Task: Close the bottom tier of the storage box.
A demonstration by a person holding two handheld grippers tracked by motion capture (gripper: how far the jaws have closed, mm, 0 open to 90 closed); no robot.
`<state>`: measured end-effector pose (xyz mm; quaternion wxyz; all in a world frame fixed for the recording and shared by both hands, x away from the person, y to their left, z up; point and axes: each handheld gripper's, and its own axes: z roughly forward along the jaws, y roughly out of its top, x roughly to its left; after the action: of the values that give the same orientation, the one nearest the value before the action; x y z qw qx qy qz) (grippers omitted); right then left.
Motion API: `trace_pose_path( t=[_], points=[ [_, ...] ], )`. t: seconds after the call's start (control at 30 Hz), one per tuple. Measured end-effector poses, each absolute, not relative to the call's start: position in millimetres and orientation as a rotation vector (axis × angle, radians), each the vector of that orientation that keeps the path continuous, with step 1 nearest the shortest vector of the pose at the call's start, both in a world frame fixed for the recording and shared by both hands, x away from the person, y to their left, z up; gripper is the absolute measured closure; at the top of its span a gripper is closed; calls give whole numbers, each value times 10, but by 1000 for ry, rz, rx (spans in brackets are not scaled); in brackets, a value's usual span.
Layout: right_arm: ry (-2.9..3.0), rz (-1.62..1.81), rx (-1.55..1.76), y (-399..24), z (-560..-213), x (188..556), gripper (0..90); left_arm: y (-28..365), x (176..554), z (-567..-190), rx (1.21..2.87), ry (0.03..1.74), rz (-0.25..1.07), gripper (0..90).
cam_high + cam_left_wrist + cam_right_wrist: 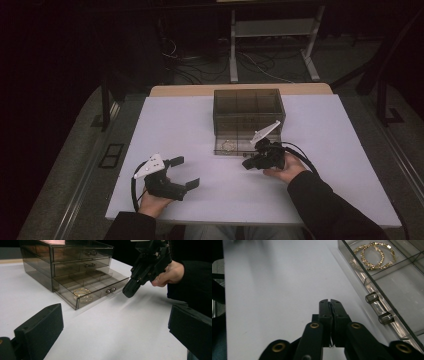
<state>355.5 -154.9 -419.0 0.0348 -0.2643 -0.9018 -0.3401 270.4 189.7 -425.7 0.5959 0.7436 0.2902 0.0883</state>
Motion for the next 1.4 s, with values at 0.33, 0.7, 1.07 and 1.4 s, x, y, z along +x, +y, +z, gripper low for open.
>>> trace_pose_path(
  t=[0.33, 0.7, 1.07, 1.4],
  points=[
    [-2792, -1002, -866, -1532, -4286, 3623, 888, 1896, 2704, -4257, 1728, 674, 204, 0],
    [-2794, -979, -914, -1568, -4359, 3717, 888, 1893, 2705, -4258, 1728, 673, 204, 0],
    [-2820, -974, -957, -1587, -4392, 3771, 890, 1896, 2704, -4256, 1728, 673, 206, 0],
    [-2827, -992, -961, -1587, -4388, 3785, 890, 1895, 2704, -4257, 1727, 674, 206, 0]
  ],
)
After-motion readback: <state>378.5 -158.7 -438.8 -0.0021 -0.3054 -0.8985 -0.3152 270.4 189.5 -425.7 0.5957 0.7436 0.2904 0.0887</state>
